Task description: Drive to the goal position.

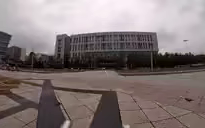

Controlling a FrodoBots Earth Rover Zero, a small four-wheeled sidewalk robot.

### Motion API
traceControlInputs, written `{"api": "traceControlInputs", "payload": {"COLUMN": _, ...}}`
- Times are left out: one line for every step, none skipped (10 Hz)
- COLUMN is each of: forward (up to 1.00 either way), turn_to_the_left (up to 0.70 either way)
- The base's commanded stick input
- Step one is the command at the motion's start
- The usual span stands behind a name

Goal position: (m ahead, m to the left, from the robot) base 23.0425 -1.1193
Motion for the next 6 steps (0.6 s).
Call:
{"api": "traceControlInputs", "payload": {"forward": 1.00, "turn_to_the_left": 0.00}}
{"api": "traceControlInputs", "payload": {"forward": 1.00, "turn_to_the_left": 0.00}}
{"api": "traceControlInputs", "payload": {"forward": 1.00, "turn_to_the_left": 0.00}}
{"api": "traceControlInputs", "payload": {"forward": 1.00, "turn_to_the_left": 0.00}}
{"api": "traceControlInputs", "payload": {"forward": 1.00, "turn_to_the_left": 0.00}}
{"api": "traceControlInputs", "payload": {"forward": 1.00, "turn_to_the_left": 0.00}}
